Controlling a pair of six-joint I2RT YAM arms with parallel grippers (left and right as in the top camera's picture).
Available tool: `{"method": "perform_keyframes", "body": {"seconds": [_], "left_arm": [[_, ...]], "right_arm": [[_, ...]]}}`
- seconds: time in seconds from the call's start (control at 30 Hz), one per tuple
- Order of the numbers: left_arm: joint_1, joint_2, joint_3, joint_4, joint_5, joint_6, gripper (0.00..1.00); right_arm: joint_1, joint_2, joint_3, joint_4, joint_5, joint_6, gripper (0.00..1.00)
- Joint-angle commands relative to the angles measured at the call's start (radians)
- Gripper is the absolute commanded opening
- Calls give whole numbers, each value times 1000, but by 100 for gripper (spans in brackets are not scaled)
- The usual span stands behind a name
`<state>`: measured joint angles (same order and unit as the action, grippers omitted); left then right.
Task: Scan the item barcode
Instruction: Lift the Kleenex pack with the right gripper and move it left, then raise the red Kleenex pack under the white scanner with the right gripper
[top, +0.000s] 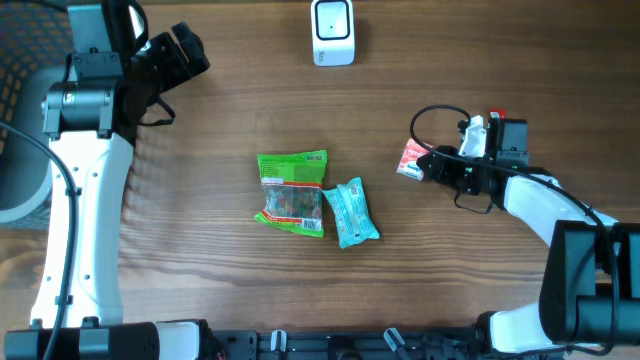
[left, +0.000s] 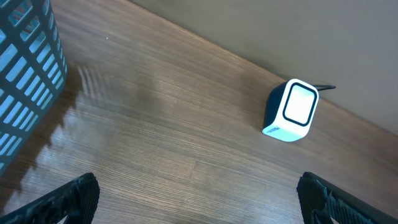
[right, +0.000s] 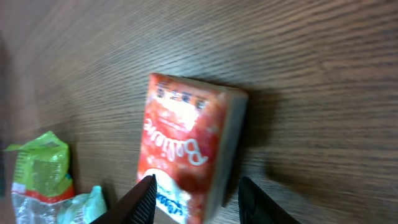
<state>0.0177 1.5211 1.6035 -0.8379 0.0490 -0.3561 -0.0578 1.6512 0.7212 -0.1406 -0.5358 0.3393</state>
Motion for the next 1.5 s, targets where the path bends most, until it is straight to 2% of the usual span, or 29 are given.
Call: {"method": "perform_keyframes", "body": {"seconds": [0.0, 0.17, 0.37, 0.43, 0.5, 0.6, 0.67, 0.7, 0.73, 0.77, 0.83, 0.97, 1.03, 1.07, 1.13, 1.23, 1.27, 1.3, 1.37, 1.47], "left_arm": [[-1, 3, 1, 2, -17, 12, 100], [-1, 3, 1, 2, -17, 12, 100], [-1, 3, 1, 2, -17, 12, 100], [-1, 3, 1, 2, -17, 12, 100], [-1, 3, 1, 2, -17, 12, 100], [-1, 3, 1, 2, -17, 12, 100], [-1, 3, 1, 2, -17, 12, 100], [-1, 3, 1, 2, -17, 12, 100], [-1, 3, 1, 2, -17, 12, 100], [-1, 3, 1, 2, -17, 12, 100], [-1, 3, 1, 2, -17, 12, 100], [-1, 3, 1, 2, -17, 12, 100], [-1, 3, 1, 2, -17, 12, 100], [-1, 3, 1, 2, -17, 12, 100], [-1, 3, 1, 2, -17, 12, 100], [-1, 3, 1, 2, -17, 12, 100], [-1, 3, 1, 2, -17, 12, 100], [-1, 3, 1, 2, -17, 12, 100], [-1, 3, 1, 2, -17, 12, 100], [-1, 3, 1, 2, -17, 12, 100]], "right_arm": [[6, 12, -10, 16, -38, 16, 42], [6, 29, -10, 27, 19, 106, 39], [6, 92, -10, 51, 18, 109, 35], [6, 98, -10, 45, 18, 110, 30], [6, 98, -10, 43, 14, 135, 30], [6, 97, -10, 50, 4, 135, 24], [6, 97, -10, 50, 8, 135, 28], [6, 97, -10, 51, 15, 135, 34], [6, 97, -10, 50, 19, 135, 36], [6, 97, -10, 50, 18, 135, 34], [6, 98, -10, 46, 19, 135, 22], [9, 92, -9, 59, 18, 124, 15], [3, 53, -1, 62, 28, 31, 5], [-3, 22, 1, 51, 37, 21, 4], [-14, -101, 1, -3, 41, -46, 4], [-14, -252, 1, -77, 40, -65, 4], [-14, -350, 5, -142, 50, -185, 4], [-14, -389, 17, -193, 97, -187, 4], [-14, -466, 89, -340, 219, -237, 4], [2, -452, 358, -618, 303, -285, 4]]}}
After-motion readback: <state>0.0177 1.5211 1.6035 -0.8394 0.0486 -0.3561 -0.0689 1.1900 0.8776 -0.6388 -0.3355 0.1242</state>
